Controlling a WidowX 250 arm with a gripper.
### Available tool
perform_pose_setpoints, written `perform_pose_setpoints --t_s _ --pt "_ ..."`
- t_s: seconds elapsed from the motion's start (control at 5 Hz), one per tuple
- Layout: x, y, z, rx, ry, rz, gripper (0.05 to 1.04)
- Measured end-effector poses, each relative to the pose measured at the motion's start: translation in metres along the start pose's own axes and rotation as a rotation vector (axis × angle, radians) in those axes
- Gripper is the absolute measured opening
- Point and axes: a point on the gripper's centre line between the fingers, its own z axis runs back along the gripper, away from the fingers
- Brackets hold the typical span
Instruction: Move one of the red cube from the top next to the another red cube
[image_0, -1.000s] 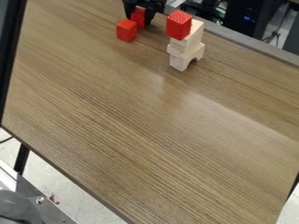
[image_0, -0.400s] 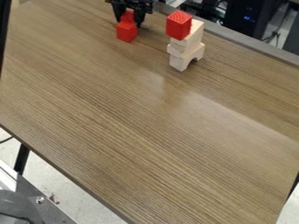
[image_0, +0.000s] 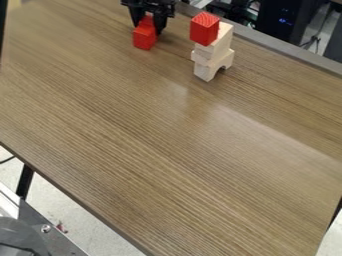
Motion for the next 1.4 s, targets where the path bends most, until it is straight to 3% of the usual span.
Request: perform_pose_setpoints --t_s 1.0,1.2,1.4 --pt "-0.003 -0.005 -0.001 0.002 -0.007 -0.002 0.580" --pt "-0.006 -0.008 -0.001 -0.005 -0.007 -0.005 0.632" --pt "-0.010 -0.008 -0.002 -0.003 0.014 -0.010 0.924"
